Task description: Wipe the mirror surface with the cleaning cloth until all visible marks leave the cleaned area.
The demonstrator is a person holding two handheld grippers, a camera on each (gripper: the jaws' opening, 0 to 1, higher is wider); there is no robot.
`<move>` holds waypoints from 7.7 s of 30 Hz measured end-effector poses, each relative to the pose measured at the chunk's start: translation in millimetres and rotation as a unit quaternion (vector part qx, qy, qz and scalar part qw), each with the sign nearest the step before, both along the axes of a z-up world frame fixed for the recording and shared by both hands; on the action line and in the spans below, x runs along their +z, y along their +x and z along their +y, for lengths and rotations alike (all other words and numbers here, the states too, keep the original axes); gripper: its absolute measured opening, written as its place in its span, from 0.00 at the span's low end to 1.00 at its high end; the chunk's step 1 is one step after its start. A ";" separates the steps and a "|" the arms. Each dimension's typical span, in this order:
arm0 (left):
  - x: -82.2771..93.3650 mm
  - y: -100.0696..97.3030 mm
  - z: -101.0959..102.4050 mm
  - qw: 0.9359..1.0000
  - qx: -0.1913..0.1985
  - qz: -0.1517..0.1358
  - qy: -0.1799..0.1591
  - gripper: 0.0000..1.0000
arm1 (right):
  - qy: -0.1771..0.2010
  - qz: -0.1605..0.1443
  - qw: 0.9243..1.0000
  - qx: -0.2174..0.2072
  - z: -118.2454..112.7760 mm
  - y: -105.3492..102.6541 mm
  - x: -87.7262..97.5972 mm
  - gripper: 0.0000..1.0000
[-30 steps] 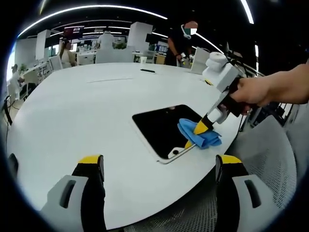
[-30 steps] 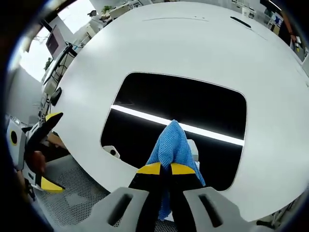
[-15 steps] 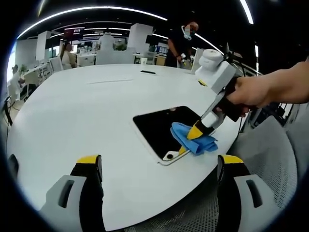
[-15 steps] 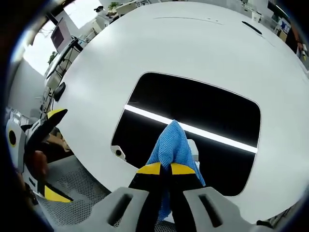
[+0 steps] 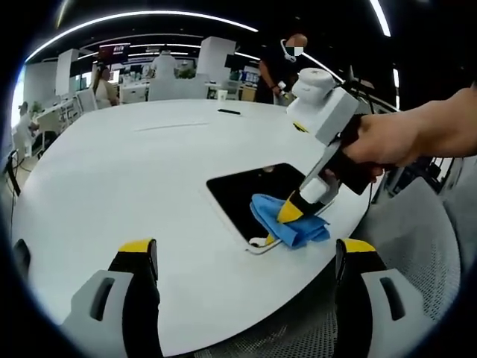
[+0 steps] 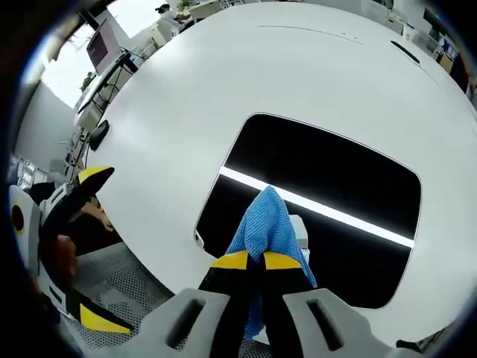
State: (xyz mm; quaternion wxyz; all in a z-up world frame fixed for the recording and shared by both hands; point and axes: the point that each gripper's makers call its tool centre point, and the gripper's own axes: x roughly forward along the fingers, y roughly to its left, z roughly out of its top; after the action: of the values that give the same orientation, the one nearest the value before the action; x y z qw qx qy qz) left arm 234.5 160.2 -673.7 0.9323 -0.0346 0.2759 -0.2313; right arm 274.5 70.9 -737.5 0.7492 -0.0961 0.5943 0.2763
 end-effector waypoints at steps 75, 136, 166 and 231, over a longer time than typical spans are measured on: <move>7.0 -3.3 2.5 1.000 0.008 -0.002 -0.004 0.99 | 0.002 -0.011 0.998 0.065 49.6 46.5 0.2 0.00; 5.6 -15.5 10.4 1.000 -0.004 -0.007 0.009 0.99 | -0.010 -0.046 0.994 0.098 36.1 115.0 -0.2 0.00; 1.9 -12.8 12.5 1.000 -0.007 -0.007 0.023 0.96 | -0.026 -0.051 0.996 0.062 14.2 123.6 -4.5 0.00; 1.9 -14.6 11.1 1.000 -0.013 -0.009 0.023 0.93 | -0.004 -0.008 0.999 0.033 0.3 3.9 -1.4 0.00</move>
State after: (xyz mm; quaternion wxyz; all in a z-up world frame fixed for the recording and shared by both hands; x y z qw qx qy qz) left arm 219.9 171.3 -671.8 0.9322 -0.0071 0.2732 -0.2375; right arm 278.4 71.2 -738.9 0.7440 -0.1212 0.5859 0.2975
